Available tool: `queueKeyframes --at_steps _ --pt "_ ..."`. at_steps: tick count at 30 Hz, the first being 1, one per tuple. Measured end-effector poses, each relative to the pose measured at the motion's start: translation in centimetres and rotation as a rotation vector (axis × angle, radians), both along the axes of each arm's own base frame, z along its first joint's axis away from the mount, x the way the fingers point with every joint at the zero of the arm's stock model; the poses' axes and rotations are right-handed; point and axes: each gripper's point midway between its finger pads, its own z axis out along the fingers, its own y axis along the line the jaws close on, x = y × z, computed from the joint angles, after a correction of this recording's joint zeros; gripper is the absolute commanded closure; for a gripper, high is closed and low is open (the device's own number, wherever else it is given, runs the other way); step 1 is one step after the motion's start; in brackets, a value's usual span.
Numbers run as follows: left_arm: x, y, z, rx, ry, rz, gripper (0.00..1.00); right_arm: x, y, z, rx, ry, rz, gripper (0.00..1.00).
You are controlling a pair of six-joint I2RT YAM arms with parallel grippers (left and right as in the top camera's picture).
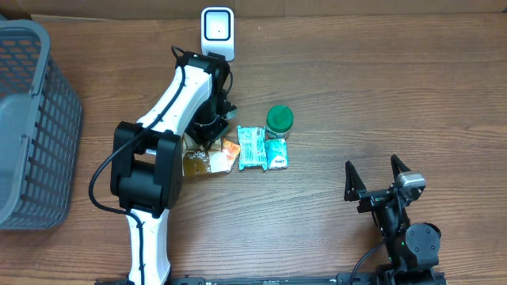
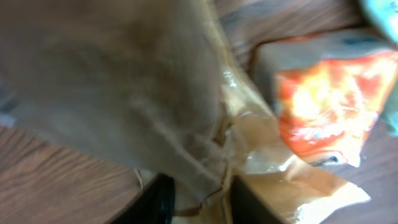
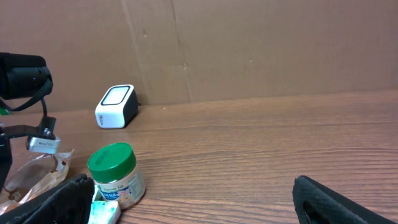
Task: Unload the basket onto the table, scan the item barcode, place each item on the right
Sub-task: 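Lift the bread bag and hold it in front of the scanner, then lower the bread bag onto the table and open the left gripper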
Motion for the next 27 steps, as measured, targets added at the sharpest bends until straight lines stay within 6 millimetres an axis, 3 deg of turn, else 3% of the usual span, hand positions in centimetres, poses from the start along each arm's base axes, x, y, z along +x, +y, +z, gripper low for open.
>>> queueKeyframes --at_steps 2,3,7,12,17,23,27 --pt "0.2 0.5 0.0 0.018 -0.008 0.021 0.11 0.0 0.0 0.0 0.0 0.0 0.0 0.0" --pt "0.3 0.6 0.1 0.024 -0.012 0.023 0.01 0.0 0.0 0.0 0.0 0.0 0.0 0.0" --pt "0.7 0.8 0.9 0.03 -0.044 0.036 0.0 0.0 0.0 0.0 0.0 0.0 0.0 0.0" --pt "1.8 0.5 4.7 0.001 -0.164 0.064 0.0 0.0 0.0 0.0 0.0 0.0 0.0 0.0" --pt "3.0 -0.5 11.9 -0.112 -0.394 0.092 0.0 0.0 0.0 0.0 0.0 0.0 0.0 0.0" --pt "2.6 -2.4 22.4 -0.342 -0.691 0.129 0.0 0.0 0.0 0.0 0.0 0.0 0.0 0.0" --pt "1.7 -2.8 26.3 -0.428 -0.789 0.16 0.0 0.0 0.0 0.0 0.0 0.0 0.0 0.0"
